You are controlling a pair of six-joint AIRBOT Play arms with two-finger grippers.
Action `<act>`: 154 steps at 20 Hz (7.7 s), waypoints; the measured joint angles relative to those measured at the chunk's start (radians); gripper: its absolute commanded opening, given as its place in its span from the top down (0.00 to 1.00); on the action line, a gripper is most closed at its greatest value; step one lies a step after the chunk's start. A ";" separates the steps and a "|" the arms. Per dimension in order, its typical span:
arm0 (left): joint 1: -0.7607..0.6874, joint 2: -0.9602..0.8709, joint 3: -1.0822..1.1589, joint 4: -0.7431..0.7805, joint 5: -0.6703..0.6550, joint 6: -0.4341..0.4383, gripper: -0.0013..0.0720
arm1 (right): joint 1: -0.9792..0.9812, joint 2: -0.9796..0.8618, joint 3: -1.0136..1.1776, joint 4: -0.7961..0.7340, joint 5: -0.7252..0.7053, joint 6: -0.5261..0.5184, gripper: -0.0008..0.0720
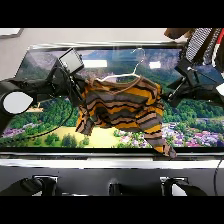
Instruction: Fold the clothes and pants, and hang the long-sleeved shirts on hangers.
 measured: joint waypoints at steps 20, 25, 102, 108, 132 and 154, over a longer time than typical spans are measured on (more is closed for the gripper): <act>-0.001 0.001 0.000 0.003 0.001 0.002 0.94 | -0.001 -0.127 0.000 0.212 0.057 -0.106 0.94; -0.002 0.001 0.001 -0.006 0.003 -0.009 0.33 | -0.001 -0.058 0.000 0.182 0.086 -0.099 0.95; 0.103 -0.019 0.004 -0.135 0.069 -0.856 0.16 | -0.452 -0.079 0.791 -1.841 -0.065 1.768 0.95; 0.103 -0.019 0.004 -0.135 0.069 -0.856 0.16 | -0.452 -0.085 0.792 -1.869 0.001 1.775 0.95; 0.111 -0.012 0.004 -0.132 0.027 -0.859 0.15 | -0.631 0.029 0.791 -1.521 0.032 1.756 0.30; 0.274 0.211 -0.017 0.145 0.023 -1.038 0.80 | -0.188 -0.055 0.790 -0.214 -0.040 1.058 0.94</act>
